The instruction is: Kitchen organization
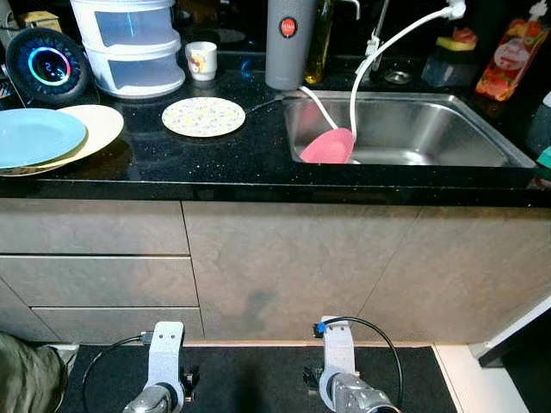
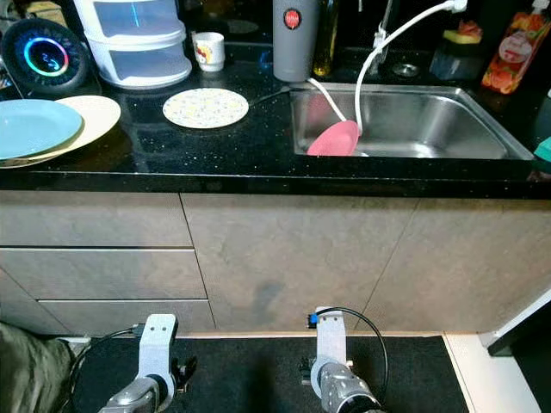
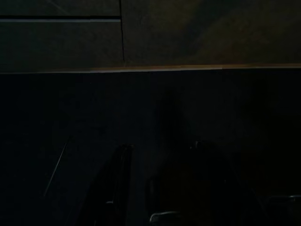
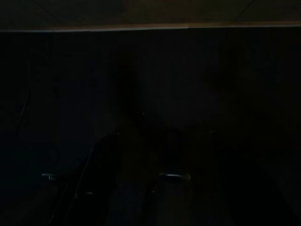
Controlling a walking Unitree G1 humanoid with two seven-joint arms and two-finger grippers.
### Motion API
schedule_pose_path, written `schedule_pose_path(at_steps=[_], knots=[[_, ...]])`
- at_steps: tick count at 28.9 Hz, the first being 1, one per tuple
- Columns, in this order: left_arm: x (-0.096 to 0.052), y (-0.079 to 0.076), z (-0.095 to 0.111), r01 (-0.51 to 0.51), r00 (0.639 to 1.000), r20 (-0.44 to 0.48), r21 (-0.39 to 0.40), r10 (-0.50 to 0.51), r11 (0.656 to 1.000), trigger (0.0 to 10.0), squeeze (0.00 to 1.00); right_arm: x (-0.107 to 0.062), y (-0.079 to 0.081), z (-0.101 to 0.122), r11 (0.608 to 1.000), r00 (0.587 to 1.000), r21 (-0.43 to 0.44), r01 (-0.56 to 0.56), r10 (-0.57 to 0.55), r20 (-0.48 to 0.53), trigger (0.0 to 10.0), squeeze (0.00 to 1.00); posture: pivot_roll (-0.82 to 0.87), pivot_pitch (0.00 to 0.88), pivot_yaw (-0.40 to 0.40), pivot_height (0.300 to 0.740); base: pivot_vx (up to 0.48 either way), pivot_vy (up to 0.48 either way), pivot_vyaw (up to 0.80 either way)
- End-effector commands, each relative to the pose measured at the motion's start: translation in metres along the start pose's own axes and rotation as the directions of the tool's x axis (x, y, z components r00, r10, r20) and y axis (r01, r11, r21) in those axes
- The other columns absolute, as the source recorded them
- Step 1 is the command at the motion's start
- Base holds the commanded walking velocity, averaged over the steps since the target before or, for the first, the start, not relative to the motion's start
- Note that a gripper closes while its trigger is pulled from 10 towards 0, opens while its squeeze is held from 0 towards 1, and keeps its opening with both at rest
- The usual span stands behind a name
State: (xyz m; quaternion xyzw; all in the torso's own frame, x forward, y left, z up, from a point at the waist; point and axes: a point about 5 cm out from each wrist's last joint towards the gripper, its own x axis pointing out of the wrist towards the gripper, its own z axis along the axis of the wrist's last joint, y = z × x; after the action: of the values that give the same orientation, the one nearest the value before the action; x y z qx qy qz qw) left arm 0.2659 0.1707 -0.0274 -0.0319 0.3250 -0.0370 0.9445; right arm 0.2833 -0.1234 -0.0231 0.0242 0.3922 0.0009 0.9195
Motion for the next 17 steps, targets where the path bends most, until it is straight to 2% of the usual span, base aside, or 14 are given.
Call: schedule_pose_path(at_steps=[1, 17], knots=[[-0.0020, -0.0006, -0.0097, 0.005, 0.999, -0.035, 0.010, -0.004, 1.000, 10.0, 0.00, -0.0004, -0.0006, -0.0071, 1.000, 1.000, 0.002, 0.006, -0.006, -0.023, 10.0, 0.00, 0.02, 0.211, -0.013, 0.740, 0.000, 0.000, 0.00], [0.0001, -0.0049, -0.0052, 0.009, 1.000, -0.030, 0.008, -0.008, 1.000, 10.0, 0.00, -0.0001, -0.0044, -0.0031, 1.000, 1.000, 0.001, 0.014, -0.014, -0.021, 10.0, 0.00, 0.01, 0.196, -0.033, 0.740, 0.000, 0.000, 0.00]])
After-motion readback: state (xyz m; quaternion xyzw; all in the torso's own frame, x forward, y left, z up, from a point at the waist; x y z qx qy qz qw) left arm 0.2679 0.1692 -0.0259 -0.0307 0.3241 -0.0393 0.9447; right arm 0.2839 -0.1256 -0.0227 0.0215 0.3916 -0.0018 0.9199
